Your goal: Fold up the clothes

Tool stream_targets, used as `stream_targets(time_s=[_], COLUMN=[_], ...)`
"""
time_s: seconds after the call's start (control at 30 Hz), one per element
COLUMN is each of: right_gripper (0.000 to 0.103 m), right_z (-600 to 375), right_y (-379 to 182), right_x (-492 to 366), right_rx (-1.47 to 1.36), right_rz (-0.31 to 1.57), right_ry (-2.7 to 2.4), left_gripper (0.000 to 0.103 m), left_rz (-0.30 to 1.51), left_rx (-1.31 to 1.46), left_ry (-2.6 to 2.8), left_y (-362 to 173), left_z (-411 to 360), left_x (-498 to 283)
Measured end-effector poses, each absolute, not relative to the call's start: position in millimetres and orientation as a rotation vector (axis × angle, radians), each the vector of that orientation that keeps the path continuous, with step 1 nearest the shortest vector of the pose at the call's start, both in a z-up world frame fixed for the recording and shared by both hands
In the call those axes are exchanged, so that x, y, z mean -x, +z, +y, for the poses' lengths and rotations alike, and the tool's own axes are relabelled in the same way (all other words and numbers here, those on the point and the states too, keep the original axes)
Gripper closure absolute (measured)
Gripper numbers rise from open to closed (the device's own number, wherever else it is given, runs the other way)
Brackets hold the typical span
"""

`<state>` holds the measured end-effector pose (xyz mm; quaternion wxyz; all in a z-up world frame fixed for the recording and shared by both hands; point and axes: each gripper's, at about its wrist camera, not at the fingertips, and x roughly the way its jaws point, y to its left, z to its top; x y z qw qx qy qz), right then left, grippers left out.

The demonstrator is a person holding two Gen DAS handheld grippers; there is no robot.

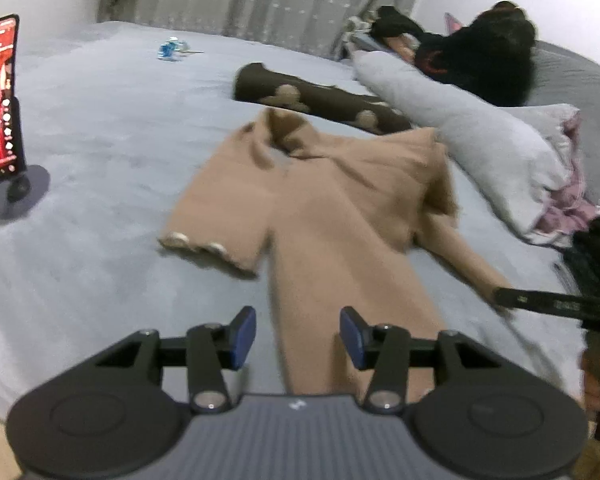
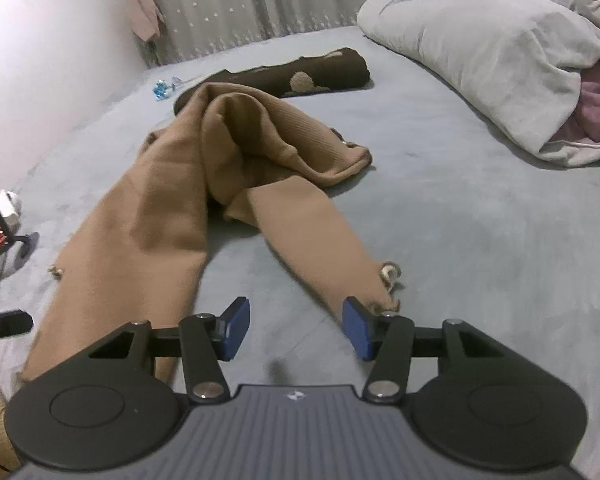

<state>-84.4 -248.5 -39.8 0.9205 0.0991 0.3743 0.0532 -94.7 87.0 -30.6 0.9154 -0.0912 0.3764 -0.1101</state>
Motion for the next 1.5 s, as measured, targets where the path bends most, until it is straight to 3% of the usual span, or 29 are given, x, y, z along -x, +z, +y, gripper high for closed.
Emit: stream_targets(time_s=[0.13,0.3,0.37,0.43,0.5,0.53,0.57,1.07,1.5], right_gripper=[0.048,0.051,0.060,0.076,0.087,0.093,0.094,0.096,0.095], right_z=[-253.4,-249.6,-247.0,-245.5,-245.8,-246.5,-248.0,-324.5,-359.1], right_y=[-46.7,-56.1,-59.4,-62.0,-61.3,-59.7,-56.7,-31.0,-32.5], right_x=[71.5,59.1,55.5,52.1,49.5,48.7,48.6,57.4,56.5], right_rx=[-0.183,-0.065,-0.016,0.025,0.052,0.059,0.071,0.119,0.052], right_rz=[0.778,0.775,0.766,0.760,0.756,0.758,0.757,0.747,0.777], right_ry=[0.093,0.059,0.039,0.013,0.011,0.009,-0.001,-0.203,-0.278], left_gripper=[0.044,0.044,0.046,0.053,0.077,0.082,0.094,0.097,0.095], left_rz=[0.777,0.794,0.808,0.815,0.805,0.805,0.805,0.764,0.846], left_rx=[0.142,0.100,0.100,0.087,0.053,0.038,0.029,-0.055,-0.025], left_ry=[-0.144,-0.056,-0.035,-0.015,-0.005,-0.006,-0.003,0.155,0.216], left_y=[-40.2,-52.5,-59.4,-65.7,-67.2,-66.0,-64.2,-29.1,-41.0], left_z=[92.0,96.1,96.0,94.1,92.2,91.8,92.3,154.5,184.0], left_x=[69.6,36.8,26.7,20.3,18.1,17.5,17.1,23.8,3.2])
